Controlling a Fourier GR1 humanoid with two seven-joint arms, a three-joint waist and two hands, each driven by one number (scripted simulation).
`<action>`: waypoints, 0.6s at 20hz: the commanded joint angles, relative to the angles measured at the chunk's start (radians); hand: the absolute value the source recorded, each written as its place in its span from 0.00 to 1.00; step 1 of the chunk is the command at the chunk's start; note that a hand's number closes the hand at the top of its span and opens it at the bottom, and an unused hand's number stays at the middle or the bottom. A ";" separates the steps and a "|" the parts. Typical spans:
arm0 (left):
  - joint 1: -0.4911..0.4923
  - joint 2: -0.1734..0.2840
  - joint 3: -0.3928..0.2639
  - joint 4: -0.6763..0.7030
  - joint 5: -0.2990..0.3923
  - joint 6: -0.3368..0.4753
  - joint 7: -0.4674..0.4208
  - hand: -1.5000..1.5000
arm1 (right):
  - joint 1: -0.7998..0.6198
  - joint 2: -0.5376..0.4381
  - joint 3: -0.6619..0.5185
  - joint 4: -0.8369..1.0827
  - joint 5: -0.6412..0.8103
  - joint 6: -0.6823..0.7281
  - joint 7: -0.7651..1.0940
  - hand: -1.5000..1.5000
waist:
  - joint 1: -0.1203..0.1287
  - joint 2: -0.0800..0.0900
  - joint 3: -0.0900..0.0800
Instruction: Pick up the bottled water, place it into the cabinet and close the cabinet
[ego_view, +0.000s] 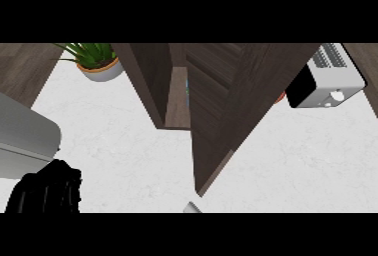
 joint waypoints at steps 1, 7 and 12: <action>0.045 0.049 0.060 0.011 0.035 -0.079 -0.027 1.00 | -0.173 0.184 -0.111 0.237 -0.005 -0.068 0.015 1.00 | 0.015 0.006 -0.001; 0.093 0.076 0.103 -0.023 0.059 -0.113 -0.012 1.00 | -0.301 0.189 -0.242 0.463 -0.185 -0.156 -0.083 1.00 | 0.004 0.007 0.003; 0.107 0.072 0.143 0.068 0.077 -0.207 -0.069 1.00 | -0.389 0.188 -0.462 0.657 -0.418 0.033 -0.157 1.00 | -0.007 0.010 0.003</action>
